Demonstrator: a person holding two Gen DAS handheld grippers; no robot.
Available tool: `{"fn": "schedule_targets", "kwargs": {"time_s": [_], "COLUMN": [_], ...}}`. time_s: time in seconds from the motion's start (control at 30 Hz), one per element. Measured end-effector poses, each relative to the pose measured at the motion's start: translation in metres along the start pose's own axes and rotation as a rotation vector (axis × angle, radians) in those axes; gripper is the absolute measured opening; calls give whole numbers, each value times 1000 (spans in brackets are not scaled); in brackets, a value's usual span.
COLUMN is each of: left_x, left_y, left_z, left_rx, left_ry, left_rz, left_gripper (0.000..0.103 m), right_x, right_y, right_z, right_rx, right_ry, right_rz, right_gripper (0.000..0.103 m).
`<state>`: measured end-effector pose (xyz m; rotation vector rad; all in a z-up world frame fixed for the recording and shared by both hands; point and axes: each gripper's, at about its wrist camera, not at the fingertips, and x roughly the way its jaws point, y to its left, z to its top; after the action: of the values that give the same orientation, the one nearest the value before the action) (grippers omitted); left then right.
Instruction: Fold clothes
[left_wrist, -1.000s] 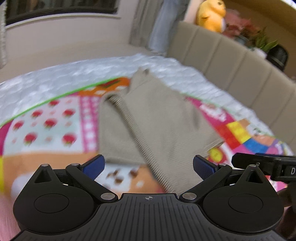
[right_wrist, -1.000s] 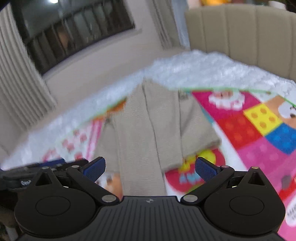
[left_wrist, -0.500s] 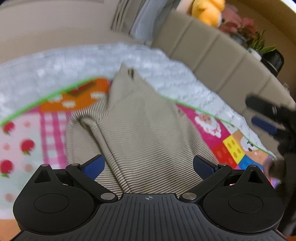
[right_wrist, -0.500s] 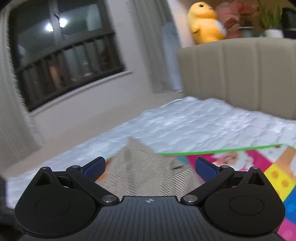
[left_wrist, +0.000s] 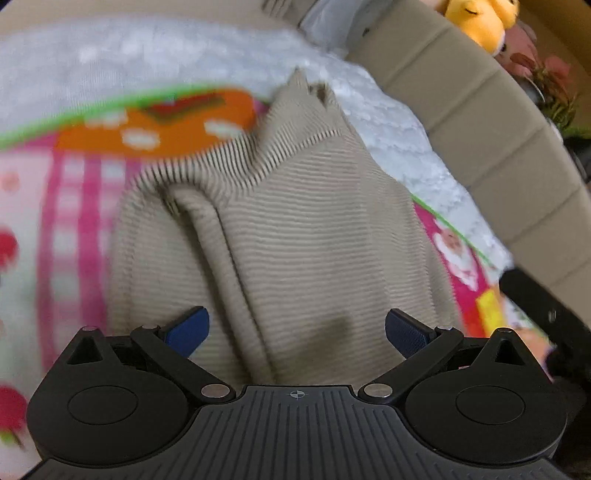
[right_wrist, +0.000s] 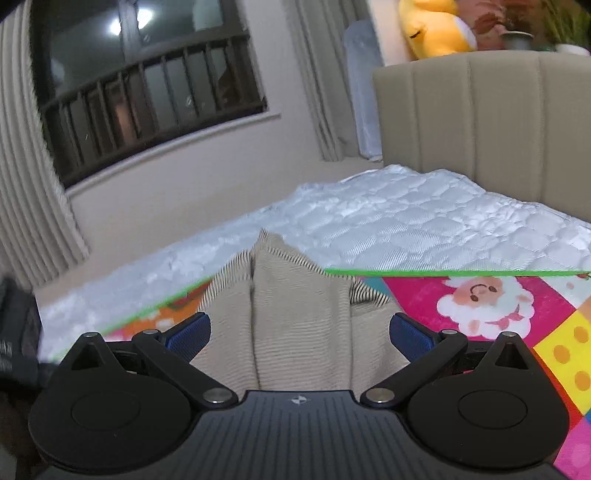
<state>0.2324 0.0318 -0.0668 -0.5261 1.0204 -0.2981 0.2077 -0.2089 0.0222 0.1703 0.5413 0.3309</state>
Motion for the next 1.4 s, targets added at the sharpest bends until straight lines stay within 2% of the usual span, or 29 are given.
{"fn": "schedule_targets", "kwargs": {"time_s": [0.07, 0.13, 0.17, 0.2, 0.3, 0.37, 0.4, 0.5, 0.57, 0.73, 0.77, 0.8, 0.87, 0.9, 0.97, 1.03, 1.13, 1.23, 1.3, 1.33, 1.37, 1.4], "left_x": [3, 5, 5, 4, -2, -22, -32, -87, -117, -133, -133, -133, -141, -146, -155, -166, -162, -135, -114, -104, -97, -92], "left_y": [0, -4, -6, -8, -11, -5, -2, 31, 69, 160, 172, 184, 187, 188, 191, 183, 167, 141, 124, 116, 110, 103], "left_z": [0, 0, 2, 3, 14, 35, 46, 72, 79, 70, 67, 65, 62, 61, 58, 56, 67, 77, 77, 77, 77, 75], "left_rx": [-39, -48, -47, -44, -57, -90, -106, -203, -281, -588, -645, -703, -732, -745, -771, -717, -565, -383, -293, -250, -216, -179], "left_ry": [57, 79, 79, 75, 34, -89, -153, -443, -566, -645, -649, -651, -673, -684, -706, -741, -673, -512, -414, -369, -343, -324], "left_rz": [-71, -96, -107, -116, -150, -187, -206, -215, -184, -73, -47, -21, 21, 42, 84, 152, 148, 108, 116, 125, 134, 142], "left_gripper": [103, 103, 93, 69, 28, 13, 14, 14, 14, 18, 30, 52, 74, 81, 86, 91, 94, 94, 92, 91, 88, 86], "right_x": [0, 1, 2, 4, 6, 8, 9, 13, 16, 35, 41, 46, 58, 62, 71, 80, 86, 91, 93, 91, 87, 83], "right_y": [-6, -13, -17, -22, -29, -28, -25, -14, -6, 11, 14, 16, 19, 19, 20, 20, 27, 34, 36, 37, 42, 50], "right_z": [2, 3, 2, 2, -2, -5, -7, -7, -4, -6, -9, -13, -22, -26, -35, -45, -53, -52, -46, -39, -32, -23], "right_rx": [24, 47, 58, 72, 82, 56, 34, -27, -50, -33, -34, -34, -32, -32, -42, -50, -90, -103, -108, -106, -118, -164], "right_ry": [-9, -10, -7, -2, 16, 32, 42, 71, 84, 183, 205, 228, 277, 299, 343, 399, 427, 468, 497, 485, 448, 399], "right_rz": [-17, -36, -45, -54, -76, -93, -102, -106, -93, -51, -49, -49, -58, -57, -60, -68, -91, -119, -118, -97, -66, -47], "right_gripper": [103, 103, 103, 103, 103, 103, 103, 103, 103, 103, 103, 103, 103, 103, 103, 103, 103, 103, 103, 97, 82, 76]}}
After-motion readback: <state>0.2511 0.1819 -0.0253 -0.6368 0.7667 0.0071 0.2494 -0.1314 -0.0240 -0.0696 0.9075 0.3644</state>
